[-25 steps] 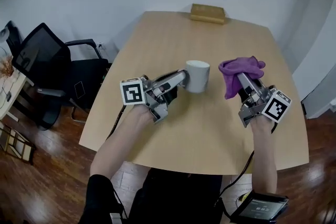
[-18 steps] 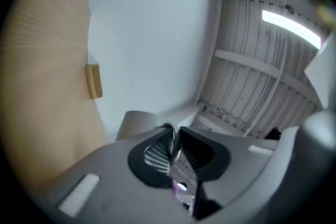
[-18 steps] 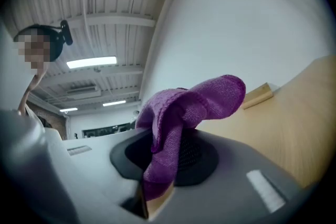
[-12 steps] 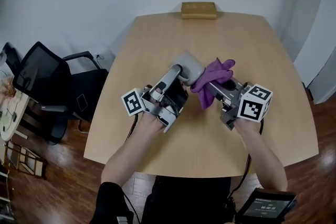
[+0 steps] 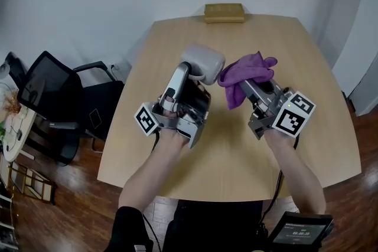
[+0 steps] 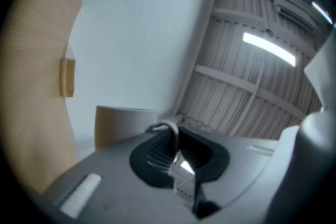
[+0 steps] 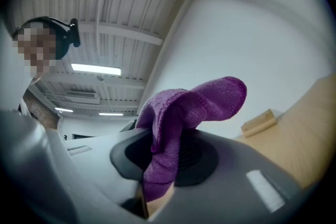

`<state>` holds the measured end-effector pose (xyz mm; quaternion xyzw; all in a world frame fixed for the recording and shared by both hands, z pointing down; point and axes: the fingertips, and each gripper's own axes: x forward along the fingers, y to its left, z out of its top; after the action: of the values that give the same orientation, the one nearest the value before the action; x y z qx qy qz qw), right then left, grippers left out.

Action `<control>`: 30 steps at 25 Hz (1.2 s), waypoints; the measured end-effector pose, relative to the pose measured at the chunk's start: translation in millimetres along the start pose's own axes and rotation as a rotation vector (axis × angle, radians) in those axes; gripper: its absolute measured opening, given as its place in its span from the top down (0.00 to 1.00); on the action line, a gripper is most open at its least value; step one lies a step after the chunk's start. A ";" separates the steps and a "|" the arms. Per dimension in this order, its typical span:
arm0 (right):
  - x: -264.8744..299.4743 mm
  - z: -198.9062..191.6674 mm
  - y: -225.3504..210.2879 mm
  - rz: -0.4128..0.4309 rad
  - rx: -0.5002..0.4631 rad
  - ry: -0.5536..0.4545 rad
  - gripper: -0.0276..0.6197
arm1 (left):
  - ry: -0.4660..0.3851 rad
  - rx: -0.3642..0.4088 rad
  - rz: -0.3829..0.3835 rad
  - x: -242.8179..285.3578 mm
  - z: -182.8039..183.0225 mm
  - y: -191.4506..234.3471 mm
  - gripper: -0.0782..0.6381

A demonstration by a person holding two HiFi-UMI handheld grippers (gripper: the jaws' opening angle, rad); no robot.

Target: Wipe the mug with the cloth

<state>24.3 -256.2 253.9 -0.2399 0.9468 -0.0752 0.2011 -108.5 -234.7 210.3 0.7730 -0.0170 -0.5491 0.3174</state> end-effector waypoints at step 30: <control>6.9 -37.1 76.0 0.248 -0.300 0.147 0.84 | 0.027 -0.051 -0.126 -17.4 -19.8 -23.8 0.83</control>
<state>-28.9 -191.4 267.0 -0.1424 0.9818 0.0748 0.1013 -106.0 -199.8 216.6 0.7714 0.0500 -0.5579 0.3020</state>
